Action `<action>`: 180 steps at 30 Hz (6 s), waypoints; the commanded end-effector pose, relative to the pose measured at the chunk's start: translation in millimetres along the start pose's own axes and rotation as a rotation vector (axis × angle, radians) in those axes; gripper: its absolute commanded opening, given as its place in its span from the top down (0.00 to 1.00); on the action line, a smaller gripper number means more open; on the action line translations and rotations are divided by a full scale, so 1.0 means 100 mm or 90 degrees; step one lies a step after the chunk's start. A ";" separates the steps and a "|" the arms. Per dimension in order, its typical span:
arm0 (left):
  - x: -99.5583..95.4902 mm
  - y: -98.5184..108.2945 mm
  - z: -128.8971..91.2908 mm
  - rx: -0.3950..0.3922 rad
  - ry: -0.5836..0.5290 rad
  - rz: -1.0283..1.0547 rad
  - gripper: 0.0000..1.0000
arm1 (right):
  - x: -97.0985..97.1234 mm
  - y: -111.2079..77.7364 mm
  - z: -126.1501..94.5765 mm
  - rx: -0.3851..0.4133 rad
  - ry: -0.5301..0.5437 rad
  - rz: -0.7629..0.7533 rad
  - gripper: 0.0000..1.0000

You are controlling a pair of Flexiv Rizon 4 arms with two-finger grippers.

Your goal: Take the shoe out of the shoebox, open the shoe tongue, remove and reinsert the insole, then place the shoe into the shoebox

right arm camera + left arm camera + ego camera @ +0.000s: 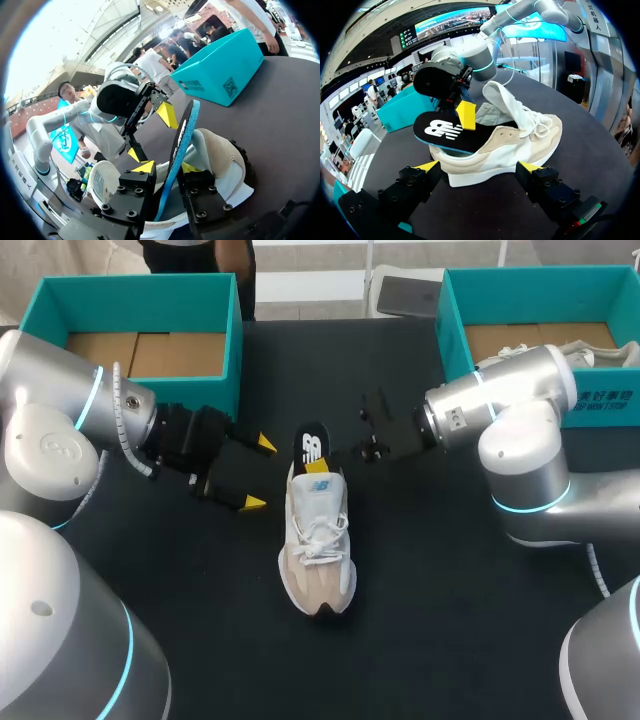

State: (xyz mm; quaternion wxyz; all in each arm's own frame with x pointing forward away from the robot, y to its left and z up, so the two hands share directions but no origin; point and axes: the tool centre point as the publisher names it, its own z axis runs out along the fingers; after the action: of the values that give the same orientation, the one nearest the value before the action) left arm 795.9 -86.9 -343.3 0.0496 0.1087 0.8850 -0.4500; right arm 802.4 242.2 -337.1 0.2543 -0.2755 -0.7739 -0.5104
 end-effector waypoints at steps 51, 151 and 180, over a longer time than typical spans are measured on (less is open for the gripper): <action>0.01 0.00 0.01 -0.002 0.000 0.000 0.00 | 0.16 -0.28 0.15 0.058 0.005 0.103 1.00; -0.21 -0.34 -1.67 0.039 0.042 0.154 0.00 | 0.76 0.22 -0.57 0.004 -0.431 0.214 1.00; -0.15 -0.24 -1.55 -0.032 0.072 0.145 0.00 | 0.50 0.19 -0.34 0.076 -0.655 0.312 1.00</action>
State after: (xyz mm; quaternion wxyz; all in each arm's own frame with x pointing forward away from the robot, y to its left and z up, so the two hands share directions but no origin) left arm 804.5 29.0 -234.6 0.0541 0.2303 0.8742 -0.4240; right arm 781.7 214.2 -275.1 0.0424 -0.6191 -0.7399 -0.2597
